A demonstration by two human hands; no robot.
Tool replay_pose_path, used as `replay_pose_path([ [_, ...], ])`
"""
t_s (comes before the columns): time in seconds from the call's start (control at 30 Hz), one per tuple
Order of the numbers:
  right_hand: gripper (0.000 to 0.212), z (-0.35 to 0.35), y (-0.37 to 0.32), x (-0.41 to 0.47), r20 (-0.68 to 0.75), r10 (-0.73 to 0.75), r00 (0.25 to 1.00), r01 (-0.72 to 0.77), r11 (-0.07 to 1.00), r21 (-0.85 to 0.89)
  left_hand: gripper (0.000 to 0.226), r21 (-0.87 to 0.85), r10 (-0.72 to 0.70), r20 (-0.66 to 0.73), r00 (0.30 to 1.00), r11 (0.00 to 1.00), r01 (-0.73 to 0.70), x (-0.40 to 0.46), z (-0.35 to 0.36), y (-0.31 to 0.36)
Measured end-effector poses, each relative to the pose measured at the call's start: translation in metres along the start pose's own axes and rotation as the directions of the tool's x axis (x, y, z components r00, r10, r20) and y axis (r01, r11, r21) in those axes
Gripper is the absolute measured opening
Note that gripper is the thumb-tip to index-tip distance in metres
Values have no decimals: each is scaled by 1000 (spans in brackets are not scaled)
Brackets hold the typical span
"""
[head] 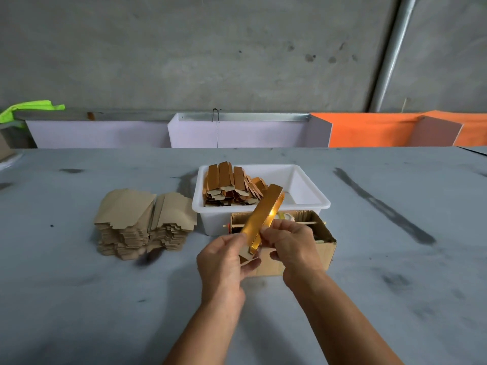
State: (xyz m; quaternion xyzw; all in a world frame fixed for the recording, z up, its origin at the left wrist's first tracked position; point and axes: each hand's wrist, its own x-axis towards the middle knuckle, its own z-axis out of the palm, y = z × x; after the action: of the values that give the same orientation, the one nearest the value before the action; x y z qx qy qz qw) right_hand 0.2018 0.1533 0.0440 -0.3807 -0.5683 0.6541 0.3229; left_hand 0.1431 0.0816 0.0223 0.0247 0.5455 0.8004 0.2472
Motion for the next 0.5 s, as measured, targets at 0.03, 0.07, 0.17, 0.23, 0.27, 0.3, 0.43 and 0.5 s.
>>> replay_pose_path([
  [0.03,10,4,-3,7,-10,-26,1000,25,999,-20,16,5,19,-2,1000,1000,-19,4,2,3],
  [0.07,3,9,-6,10,-37,-47,998,45,998,-49,18,7,35,-4,999,999,-35,8,5,6],
  [0.17,12,22,-10,24,-109,-130,986,111,980,-165,19,10,70,-3,998,998,-69,21,16,17],
  [0.23,16,29,-16,34,-89,-165,982,143,968,-208,21,36,118,-1,993,992,-117,31,23,23],
  [0.27,21,30,-19,41,-78,-163,984,145,969,-202,24,57,146,4,989,988,-146,36,26,26],
  [0.3,25,31,-23,49,-66,-152,986,136,971,-196,29,78,174,13,985,982,-174,42,29,28],
  [0.43,18,27,-38,99,-90,-140,986,113,961,-251,16,248,247,44,968,936,-250,66,41,32],
  [0.5,13,21,-43,128,-132,-150,980,100,940,-327,13,329,282,44,959,902,-280,77,42,29],
])
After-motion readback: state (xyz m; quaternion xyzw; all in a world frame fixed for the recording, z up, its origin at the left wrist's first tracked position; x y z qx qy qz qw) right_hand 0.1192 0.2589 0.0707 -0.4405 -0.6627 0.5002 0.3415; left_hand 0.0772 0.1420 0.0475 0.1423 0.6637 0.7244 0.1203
